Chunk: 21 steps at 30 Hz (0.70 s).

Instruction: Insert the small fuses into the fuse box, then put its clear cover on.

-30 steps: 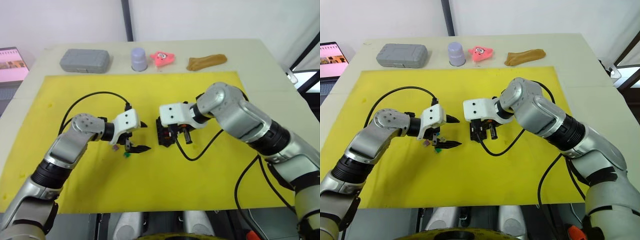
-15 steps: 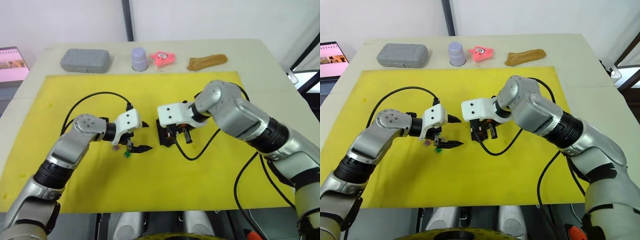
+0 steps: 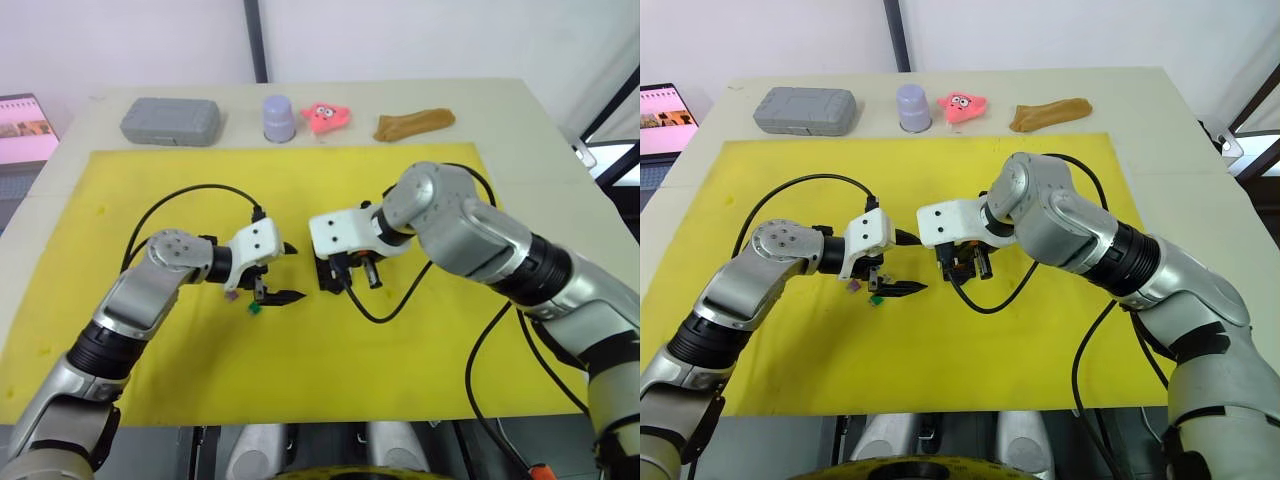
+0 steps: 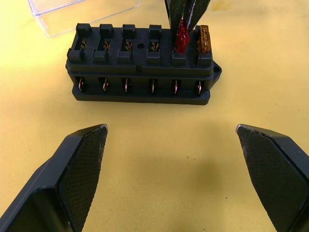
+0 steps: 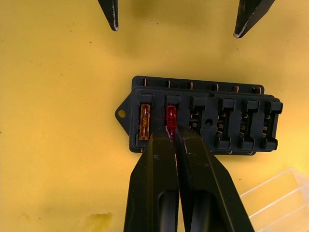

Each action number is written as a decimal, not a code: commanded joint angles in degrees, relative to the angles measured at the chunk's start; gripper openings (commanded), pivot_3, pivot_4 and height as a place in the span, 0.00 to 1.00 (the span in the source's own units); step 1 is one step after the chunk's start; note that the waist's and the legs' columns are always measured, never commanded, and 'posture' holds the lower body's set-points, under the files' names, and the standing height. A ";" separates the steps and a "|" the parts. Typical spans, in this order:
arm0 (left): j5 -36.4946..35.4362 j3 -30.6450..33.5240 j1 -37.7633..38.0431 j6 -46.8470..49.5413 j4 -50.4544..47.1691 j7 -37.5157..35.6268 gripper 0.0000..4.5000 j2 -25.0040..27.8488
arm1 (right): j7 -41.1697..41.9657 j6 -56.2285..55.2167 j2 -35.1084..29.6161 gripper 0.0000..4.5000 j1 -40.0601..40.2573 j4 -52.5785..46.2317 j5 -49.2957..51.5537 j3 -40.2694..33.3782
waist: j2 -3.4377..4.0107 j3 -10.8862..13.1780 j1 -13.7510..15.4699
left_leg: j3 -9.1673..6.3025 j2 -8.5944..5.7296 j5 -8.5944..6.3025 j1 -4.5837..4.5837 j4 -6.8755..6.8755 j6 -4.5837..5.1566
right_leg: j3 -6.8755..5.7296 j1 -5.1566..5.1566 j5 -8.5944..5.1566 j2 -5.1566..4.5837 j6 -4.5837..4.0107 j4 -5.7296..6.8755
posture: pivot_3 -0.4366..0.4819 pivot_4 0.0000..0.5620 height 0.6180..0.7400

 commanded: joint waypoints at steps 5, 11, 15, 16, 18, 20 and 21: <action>0.08 0.63 -0.16 -0.40 -1.76 0.08 1.00 0.03 | 0.06 0.60 1.10 0.00 0.07 -1.11 -1.43 1.69 | 0.00 -0.01 -0.03 | 0.00 0.00 0.00 0.02 0.00 0.00 | 0.00 0.00 0.00 0.00 0.00 0.05 | 0.48 0.27 0.92; 0.05 0.84 0.06 -0.22 -1.99 0.20 1.00 0.25 | 0.11 -0.12 1.47 0.00 0.26 -0.83 -2.34 2.04 | 0.00 -0.01 -0.10 | 0.00 0.00 0.01 0.03 0.00 -0.01 | 0.00 0.00 0.00 0.01 0.00 0.07 | 0.48 0.27 0.92; 0.02 0.99 0.13 -0.16 -2.05 0.18 1.00 0.46 | 0.41 -0.54 1.66 0.00 0.13 -0.63 -2.58 1.65 | 0.00 -0.01 -0.12 | 0.00 0.00 0.01 0.04 0.00 -0.02 | 0.00 -0.01 0.00 0.02 0.00 0.09 | 0.48 0.27 0.92; 0.01 1.04 0.13 -0.14 -2.05 0.18 1.00 0.50 | 0.47 -0.62 1.72 0.00 0.08 -0.54 -2.65 1.53 | 0.00 -0.01 -0.12 | 0.00 0.00 0.01 0.04 0.00 -0.02 | 0.00 -0.01 0.00 0.02 0.00 0.10 | 0.48 0.27 0.92; 0.00 1.09 0.19 -0.21 -2.06 0.12 1.00 0.61 | 0.45 -0.45 1.87 0.00 0.03 -0.28 -2.77 1.32 | 0.00 -0.01 -0.12 | 0.00 0.00 0.01 0.04 0.00 -0.02 | 0.01 0.00 0.00 0.02 0.00 0.11 | 0.48 0.27 0.92; -0.01 1.11 0.15 -0.24 -2.01 0.06 1.00 0.65 | 0.18 0.05 2.21 0.00 -0.14 0.19 -2.70 0.82 | 0.00 -0.01 -0.13 | 0.00 0.00 0.01 0.05 0.00 -0.03 | 0.00 -0.01 0.00 0.02 0.00 0.11 | 0.48 0.27 0.92; -0.01 1.09 0.09 -0.23 -1.97 0.04 1.00 0.64 | 0.06 0.24 2.37 0.00 -0.26 0.48 -2.63 0.54 | 0.00 -0.01 -0.14 | 0.00 0.00 0.01 0.05 0.00 -0.03 | 0.00 -0.01 0.00 0.02 0.00 0.11 | 0.48 0.27 0.92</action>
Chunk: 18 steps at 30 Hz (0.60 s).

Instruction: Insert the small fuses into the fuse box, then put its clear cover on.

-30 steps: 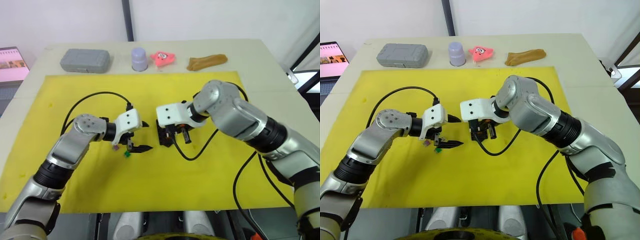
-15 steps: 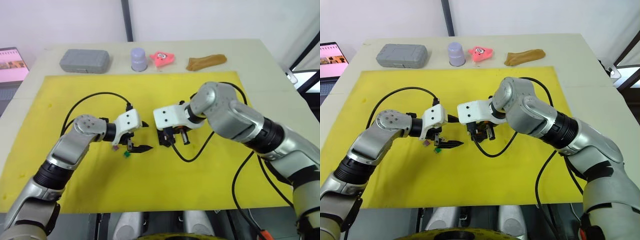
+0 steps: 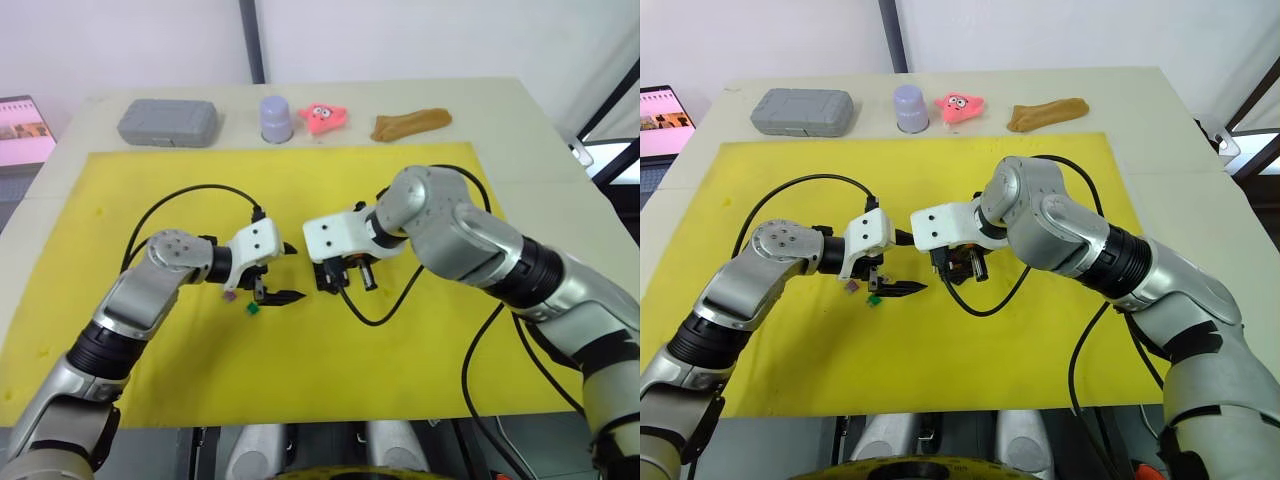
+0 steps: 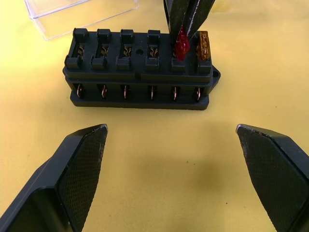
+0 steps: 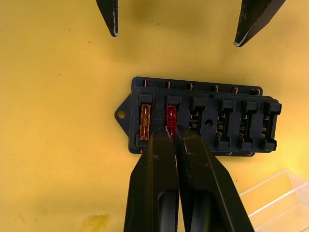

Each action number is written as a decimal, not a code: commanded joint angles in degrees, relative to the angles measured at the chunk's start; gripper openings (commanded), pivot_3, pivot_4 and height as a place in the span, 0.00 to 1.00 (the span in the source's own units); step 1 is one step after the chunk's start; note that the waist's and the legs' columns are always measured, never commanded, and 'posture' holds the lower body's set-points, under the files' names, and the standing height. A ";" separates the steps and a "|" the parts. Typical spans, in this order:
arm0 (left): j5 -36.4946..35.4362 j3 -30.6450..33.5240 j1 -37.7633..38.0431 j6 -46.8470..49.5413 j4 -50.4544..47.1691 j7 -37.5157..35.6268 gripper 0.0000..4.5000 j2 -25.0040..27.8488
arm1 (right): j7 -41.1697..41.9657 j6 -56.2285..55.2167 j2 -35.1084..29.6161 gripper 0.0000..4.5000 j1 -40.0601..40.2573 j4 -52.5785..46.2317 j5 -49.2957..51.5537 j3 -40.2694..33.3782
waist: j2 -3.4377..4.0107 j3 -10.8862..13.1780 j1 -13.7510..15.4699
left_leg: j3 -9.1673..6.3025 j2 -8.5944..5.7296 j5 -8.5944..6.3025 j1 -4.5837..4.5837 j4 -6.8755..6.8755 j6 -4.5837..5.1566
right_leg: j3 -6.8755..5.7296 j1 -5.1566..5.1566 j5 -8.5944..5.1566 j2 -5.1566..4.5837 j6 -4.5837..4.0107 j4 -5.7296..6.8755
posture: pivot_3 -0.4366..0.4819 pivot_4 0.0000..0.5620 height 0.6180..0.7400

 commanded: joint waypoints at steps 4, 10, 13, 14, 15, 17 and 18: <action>-0.02 1.02 -0.05 -0.33 -1.89 -0.16 1.00 0.57 | -0.40 0.29 1.23 0.00 -0.63 1.27 -0.03 -0.92 | 0.00 0.00 -0.07 | 0.00 0.00 0.01 0.00 0.00 -0.02 | 0.00 0.00 0.00 0.00 0.00 0.01 | 0.48 0.27 0.92; -0.02 0.96 -0.20 -0.27 -1.84 -0.34 1.00 0.63 | -0.73 0.10 1.47 0.43 -0.51 1.54 0.08 -1.52 | 0.00 0.00 0.06 | 0.00 -0.01 0.01 -0.02 0.00 -0.02 | 0.00 -0.04 0.00 -0.01 0.00 0.02 | 0.48 0.27 0.92; -0.04 0.98 -0.13 -0.21 -1.93 -0.37 1.00 0.70 | -0.96 0.17 1.62 0.43 -0.58 1.80 0.20 -1.78 | 0.00 0.00 0.09 | 0.00 -0.02 0.01 -0.02 0.00 -0.01 | 0.00 -0.04 0.00 -0.02 0.00 0.02 | 0.48 0.27 0.92; -0.03 0.98 -0.10 -0.22 -1.94 -0.39 1.00 0.73 | -1.05 0.16 1.67 0.43 -0.61 1.92 0.20 -1.86 | 0.00 0.00 0.08 | 0.00 -0.02 0.01 -0.02 0.00 -0.02 | 0.00 -0.04 0.00 -0.02 0.00 0.02 | 0.48 0.27 0.92; -0.03 0.98 -0.08 -0.22 -1.95 -0.41 1.00 0.75 | -1.11 0.12 1.70 0.43 -0.66 2.09 0.18 -1.94 | 0.00 0.00 0.07 | 0.00 -0.02 0.01 -0.02 0.00 -0.02 | 0.00 -0.04 0.00 -0.02 0.00 0.02 | 0.48 0.27 0.92; -0.07 0.99 -0.03 -0.21 -1.96 -0.45 1.00 0.78 | -1.11 -0.09 1.72 0.43 -0.90 2.59 0.25 -2.28 | 0.00 0.00 0.07 | 0.00 -0.02 0.01 -0.02 0.00 -0.02 | 0.00 -0.04 0.00 -0.01 0.00 0.02 | 0.48 0.27 0.92; -0.05 0.97 -0.01 -0.24 -1.93 -0.46 1.00 0.79 | -1.09 -0.18 1.71 0.43 -1.11 2.82 0.33 -2.59 | 0.00 0.00 0.07 | 0.00 -0.02 0.01 -0.02 0.00 -0.02 | 0.00 -0.04 0.00 -0.01 0.00 0.02 | 0.48 0.27 0.92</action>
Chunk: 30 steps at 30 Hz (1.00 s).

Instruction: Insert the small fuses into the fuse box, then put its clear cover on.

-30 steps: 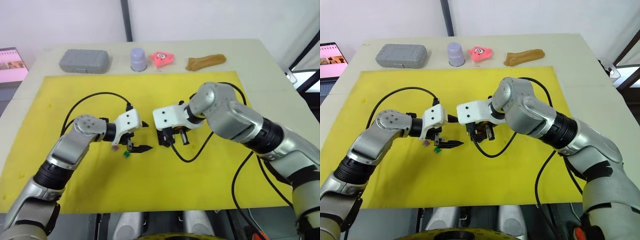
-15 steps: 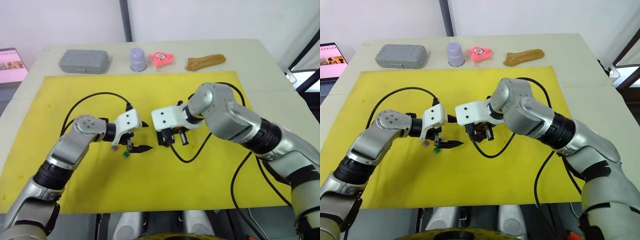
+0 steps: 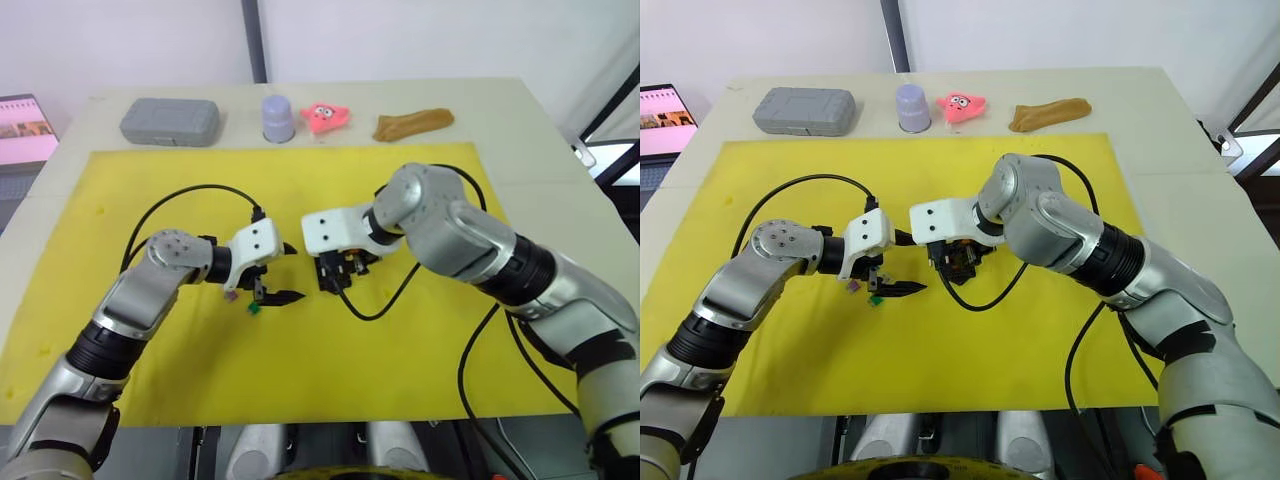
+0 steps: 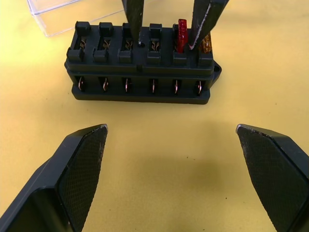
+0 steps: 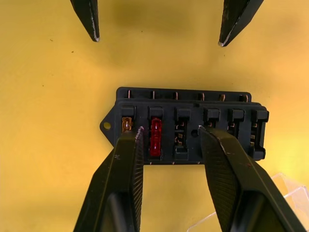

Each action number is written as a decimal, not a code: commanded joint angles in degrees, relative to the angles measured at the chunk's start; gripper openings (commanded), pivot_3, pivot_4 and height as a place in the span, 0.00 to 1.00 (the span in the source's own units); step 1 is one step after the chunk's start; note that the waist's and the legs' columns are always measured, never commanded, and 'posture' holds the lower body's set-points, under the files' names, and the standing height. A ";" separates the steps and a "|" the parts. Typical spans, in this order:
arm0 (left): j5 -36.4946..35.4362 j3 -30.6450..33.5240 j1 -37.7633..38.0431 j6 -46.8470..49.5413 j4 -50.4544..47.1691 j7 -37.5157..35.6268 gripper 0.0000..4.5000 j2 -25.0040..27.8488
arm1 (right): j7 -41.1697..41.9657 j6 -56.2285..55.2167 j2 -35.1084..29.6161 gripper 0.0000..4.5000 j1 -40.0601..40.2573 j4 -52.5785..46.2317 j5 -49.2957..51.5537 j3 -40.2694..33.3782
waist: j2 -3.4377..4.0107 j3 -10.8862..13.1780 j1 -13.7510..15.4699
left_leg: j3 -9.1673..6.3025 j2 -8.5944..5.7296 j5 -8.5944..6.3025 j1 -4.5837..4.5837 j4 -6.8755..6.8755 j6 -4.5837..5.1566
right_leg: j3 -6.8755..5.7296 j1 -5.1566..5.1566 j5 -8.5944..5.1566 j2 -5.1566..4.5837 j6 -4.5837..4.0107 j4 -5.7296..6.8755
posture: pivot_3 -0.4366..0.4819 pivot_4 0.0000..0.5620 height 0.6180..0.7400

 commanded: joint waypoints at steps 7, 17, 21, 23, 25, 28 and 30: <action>0.05 0.86 -0.65 -0.39 -1.42 -0.41 1.00 0.47 | 1.21 0.97 -0.07 0.43 -3.34 2.00 1.68 -3.72 | 0.00 0.00 0.00 | 0.00 0.00 0.00 0.00 0.00 0.00 | 0.00 0.00 0.00 0.00 0.00 0.00 | 0.48 0.27 0.92; 0.27 0.78 -1.02 -0.94 -0.80 -0.39 1.00 0.19 | 2.34 4.34 -1.24 0.43 -4.03 0.75 9.12 -12.69 | 0.00 0.00 0.07 | -0.01 0.00 0.00 -0.02 0.00 0.00 | 0.00 -0.01 0.00 -0.01 0.00 -0.01 | 0.48 0.27 0.92; 0.30 0.92 -1.18 -1.21 -0.44 -0.45 1.00 0.24 | -0.10 -0.68 -3.16 0.43 3.01 -3.48 11.46 -16.38 | -0.02 -0.01 0.19 | -0.04 0.00 0.00 -0.02 0.00 0.00 | 0.00 0.01 0.00 -0.04 0.00 -0.02 | 0.48 0.27 0.92; 0.31 0.99 -1.22 -1.36 -0.29 -0.49 1.00 0.28 | -1.86 -2.60 -2.56 0.43 7.87 -5.33 13.81 -19.89 | -0.02 -0.01 0.21 | -0.06 -0.01 -0.01 -0.02 0.00 0.01 | 0.00 0.06 0.00 -0.03 0.00 -0.06 | 0.48 0.27 0.92; 0.30 1.05 -1.36 -1.48 -0.09 -0.58 1.00 0.33 | -5.44 -8.23 0.72 0.43 13.87 -6.26 17.47 -26.23 | -0.03 -0.01 0.16 | -0.03 -0.01 -0.01 -0.02 0.00 0.02 | 0.00 0.05 0.00 -0.08 0.00 -0.06 | 0.48 0.27 0.92; 0.29 1.11 -1.49 -1.57 0.04 -0.75 1.00 0.40 | -8.93 -17.66 3.01 0.43 19.08 -5.47 18.76 -30.47 | -0.01 0.01 -0.06 | 0.00 0.01 0.01 -0.02 -0.02 -0.01 | 0.03 0.00 0.00 -0.07 0.00 0.00 | 0.48 0.27 0.92; 0.28 1.17 -1.50 -1.59 0.08 -0.90 1.00 0.48 | -8.14 -13.63 3.57 0.43 19.37 -3.97 22.84 -32.47 | -0.01 0.01 0.04 | 0.00 0.00 0.01 -0.01 -0.01 -0.02 | 0.02 -0.01 0.00 -0.04 0.00 0.02 | 0.48 0.27 0.92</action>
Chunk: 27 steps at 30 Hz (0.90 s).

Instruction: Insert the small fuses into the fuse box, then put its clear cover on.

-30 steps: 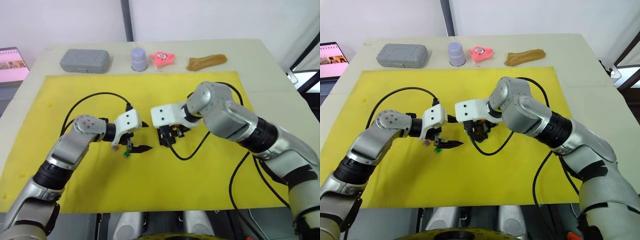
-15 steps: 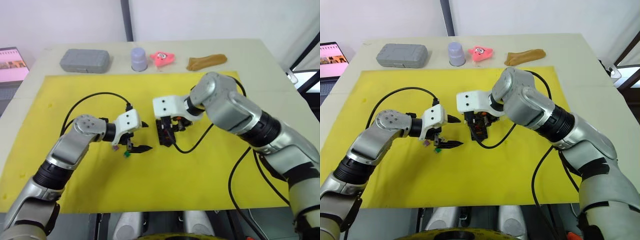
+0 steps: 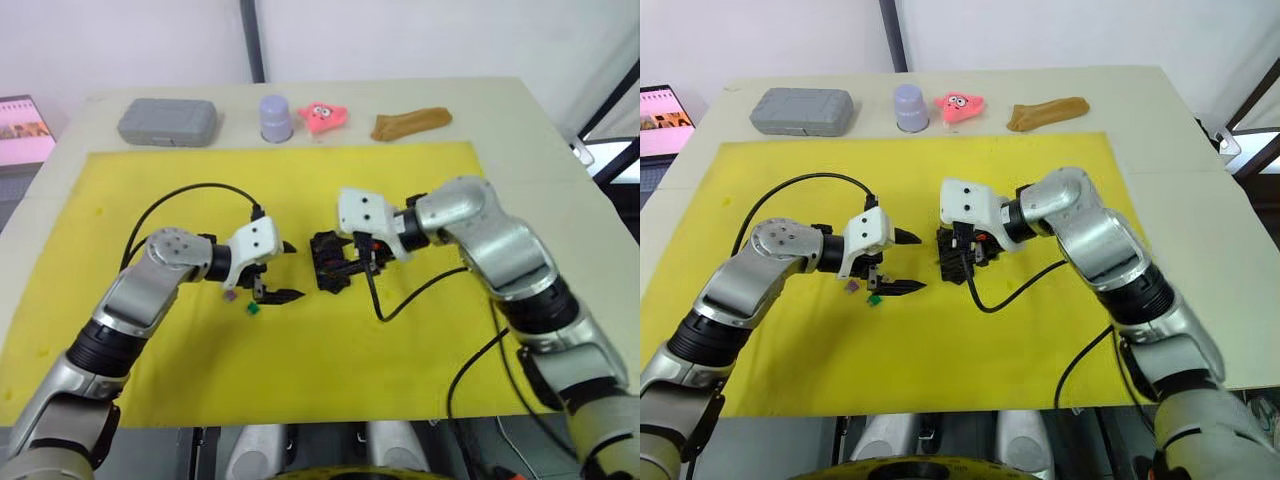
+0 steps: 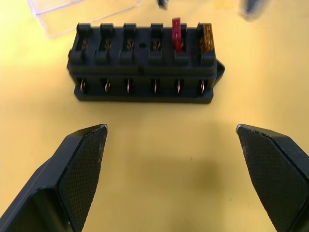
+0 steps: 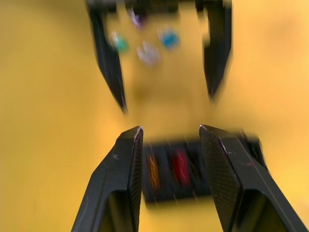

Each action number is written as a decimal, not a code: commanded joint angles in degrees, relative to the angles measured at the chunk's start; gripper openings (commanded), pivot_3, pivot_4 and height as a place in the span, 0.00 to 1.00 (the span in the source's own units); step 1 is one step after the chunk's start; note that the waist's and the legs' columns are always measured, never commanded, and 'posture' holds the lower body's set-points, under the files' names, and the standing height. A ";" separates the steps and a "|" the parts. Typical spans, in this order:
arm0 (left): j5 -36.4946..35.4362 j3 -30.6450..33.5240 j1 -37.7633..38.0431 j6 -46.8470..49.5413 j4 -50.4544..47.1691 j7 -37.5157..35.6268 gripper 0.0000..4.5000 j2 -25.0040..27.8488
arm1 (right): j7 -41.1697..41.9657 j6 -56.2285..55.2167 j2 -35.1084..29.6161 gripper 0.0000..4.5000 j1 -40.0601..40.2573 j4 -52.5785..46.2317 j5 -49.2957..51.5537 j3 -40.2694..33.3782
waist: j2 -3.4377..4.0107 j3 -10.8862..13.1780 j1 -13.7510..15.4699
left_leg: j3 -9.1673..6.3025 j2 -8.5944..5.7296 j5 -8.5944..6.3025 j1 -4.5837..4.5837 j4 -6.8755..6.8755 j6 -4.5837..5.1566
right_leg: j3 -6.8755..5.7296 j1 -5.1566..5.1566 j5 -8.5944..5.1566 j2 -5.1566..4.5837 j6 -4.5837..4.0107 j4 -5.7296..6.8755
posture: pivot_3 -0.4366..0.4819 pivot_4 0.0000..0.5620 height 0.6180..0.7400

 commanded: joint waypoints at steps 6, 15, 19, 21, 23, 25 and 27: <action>0.27 1.14 -0.77 -0.87 -0.72 -0.59 1.00 0.60 | -2.66 6.71 1.67 0.13 2.36 2.41 10.35 -7.77 | -0.01 -0.01 0.22 | -0.05 0.00 0.00 0.01 0.02 0.01 | 0.03 0.06 0.00 -0.01 0.00 -0.03 | 0.48 0.27 0.92; 0.37 1.06 -1.12 -0.90 -0.37 -0.92 1.00 0.72 | -5.75 3.40 2.63 0.02 7.24 7.69 9.83 -6.10 | -0.01 -0.01 0.12 | -0.05 0.01 -0.01 0.01 0.02 0.02 | 0.03 0.08 0.00 0.03 0.00 -0.05 | 0.48 0.27 0.92; 0.35 1.12 -1.10 -0.74 -0.51 -0.96 1.00 0.83 | -5.52 3.62 2.62 0.02 7.50 8.76 11.32 -6.13 | -0.01 -0.01 0.12 | -0.04 0.01 -0.01 0.01 0.02 0.02 | 0.02 0.07 0.00 0.06 0.00 -0.05 | 0.48 0.27 0.92; 0.34 1.16 -1.10 -0.70 -0.52 -1.01 1.00 0.92 | -5.44 3.54 2.48 0.02 7.69 9.01 11.46 -5.86 | -0.01 -0.01 0.15 | -0.04 0.01 -0.01 0.01 0.02 0.02 | 0.02 0.08 0.00 0.05 0.00 -0.05 | 0.48 0.27 0.92; 0.29 1.19 -1.08 -0.62 -0.60 -0.96 1.00 0.94 | -5.28 3.25 2.16 0.02 8.00 9.35 11.16 -5.21 | -0.01 -0.01 0.16 | -0.04 0.01 -0.01 0.01 0.02 0.02 | 0.02 0.08 0.00 0.05 0.00 -0.05 | 0.48 0.27 0.92; 0.23 1.24 -1.02 -0.59 -0.71 -0.93 1.00 1.00 | -4.97 3.38 1.86 0.02 8.27 9.26 11.18 -4.68 | -0.01 -0.01 0.15 | -0.04 0.01 -0.01 0.01 0.02 0.02 | 0.02 0.08 0.00 0.05 0.00 -0.05 | 0.48 0.27 0.92; 0.20 1.29 -0.97 -0.60 -0.76 -0.91 1.00 1.04 | -4.69 3.47 1.57 0.02 8.55 8.88 11.32 -4.24 | -0.01 -0.01 0.13 | -0.04 0.01 -0.01 0.01 0.02 0.02 | 0.02 0.08 0.00 0.05 0.00 -0.05 | 0.48 0.27 0.92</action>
